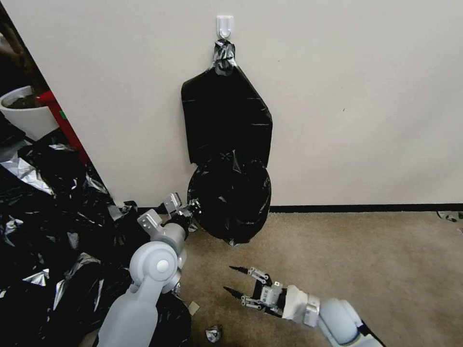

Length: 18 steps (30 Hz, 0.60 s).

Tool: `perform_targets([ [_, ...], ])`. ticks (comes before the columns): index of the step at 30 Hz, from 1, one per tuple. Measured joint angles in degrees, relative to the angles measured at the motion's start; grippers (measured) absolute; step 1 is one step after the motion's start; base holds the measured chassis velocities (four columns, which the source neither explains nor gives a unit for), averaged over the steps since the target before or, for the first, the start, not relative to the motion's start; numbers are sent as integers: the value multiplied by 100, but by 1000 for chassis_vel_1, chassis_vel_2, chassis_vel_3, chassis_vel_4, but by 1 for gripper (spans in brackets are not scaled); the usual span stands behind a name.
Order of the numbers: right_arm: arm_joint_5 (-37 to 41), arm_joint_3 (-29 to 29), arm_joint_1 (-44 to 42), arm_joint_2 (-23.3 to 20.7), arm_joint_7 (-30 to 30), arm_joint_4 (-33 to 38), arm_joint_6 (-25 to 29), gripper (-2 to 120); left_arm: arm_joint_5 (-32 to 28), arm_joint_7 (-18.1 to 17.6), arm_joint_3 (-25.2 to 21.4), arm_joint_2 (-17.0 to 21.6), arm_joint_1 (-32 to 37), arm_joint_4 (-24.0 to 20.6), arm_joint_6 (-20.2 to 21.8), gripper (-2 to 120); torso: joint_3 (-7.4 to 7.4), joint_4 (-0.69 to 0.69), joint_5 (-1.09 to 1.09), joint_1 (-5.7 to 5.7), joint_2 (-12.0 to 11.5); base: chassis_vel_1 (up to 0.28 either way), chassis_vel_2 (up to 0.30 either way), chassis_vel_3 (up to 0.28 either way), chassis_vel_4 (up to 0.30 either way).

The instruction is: Place a trash bag onto the trash bin.

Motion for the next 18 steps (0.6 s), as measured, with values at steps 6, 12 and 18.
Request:
perform_targets([
  [6, 2024, -451, -10, -45, 724, 984, -1043, 96, 654, 273, 155, 22, 103, 105, -349, 3, 0, 0, -1, 0, 0, 0, 0, 0, 0],
  [12, 2677, -1122, 258, -17, 2680, 1553, -1965, 80, 1479, 704, 405, 0, 358, 128, -837, 3, 0, 1, 0, 0, 0, 0, 0, 0, 0],
  [18, 3002, -1980, 790, 258, 6004, 1569, -3863, 55, 2162, 1040, 636, -15, 657, 202, -1440, 3, 0, 0, 0, 0, 0, 0, 0, 0, 0],
])
